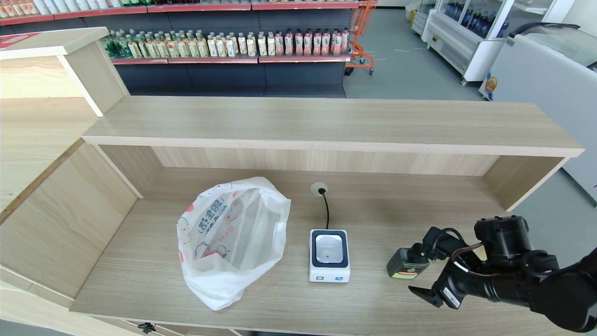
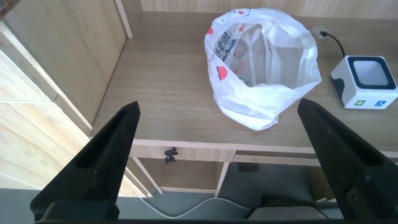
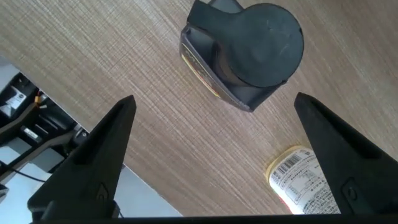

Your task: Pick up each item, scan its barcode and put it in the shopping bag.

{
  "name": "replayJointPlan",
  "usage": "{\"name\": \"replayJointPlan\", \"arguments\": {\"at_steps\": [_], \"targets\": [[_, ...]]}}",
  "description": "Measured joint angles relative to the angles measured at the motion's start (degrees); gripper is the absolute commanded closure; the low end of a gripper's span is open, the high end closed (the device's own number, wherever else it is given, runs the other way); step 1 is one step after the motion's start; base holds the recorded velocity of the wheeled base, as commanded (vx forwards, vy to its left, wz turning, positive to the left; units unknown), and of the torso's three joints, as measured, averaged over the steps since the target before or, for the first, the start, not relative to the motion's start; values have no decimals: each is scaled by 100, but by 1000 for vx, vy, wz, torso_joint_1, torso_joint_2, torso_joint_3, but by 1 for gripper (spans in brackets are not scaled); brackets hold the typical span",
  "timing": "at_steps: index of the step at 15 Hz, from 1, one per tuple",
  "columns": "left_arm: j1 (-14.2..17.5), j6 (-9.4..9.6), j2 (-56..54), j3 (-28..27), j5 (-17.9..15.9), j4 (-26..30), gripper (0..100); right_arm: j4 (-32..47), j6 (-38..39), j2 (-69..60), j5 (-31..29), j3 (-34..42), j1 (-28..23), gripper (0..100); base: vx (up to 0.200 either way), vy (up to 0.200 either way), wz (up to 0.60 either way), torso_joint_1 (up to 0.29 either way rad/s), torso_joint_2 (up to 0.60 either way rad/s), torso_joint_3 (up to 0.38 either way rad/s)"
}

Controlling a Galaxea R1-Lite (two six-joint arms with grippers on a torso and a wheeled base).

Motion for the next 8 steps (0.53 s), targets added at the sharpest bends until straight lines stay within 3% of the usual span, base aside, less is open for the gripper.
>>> {"name": "replayJointPlan", "arguments": {"at_steps": [8], "targets": [[-2,0,0,0,5,0,0,-930,57,887,581,-258,196,0,0,0,0,0,0,0]]}}
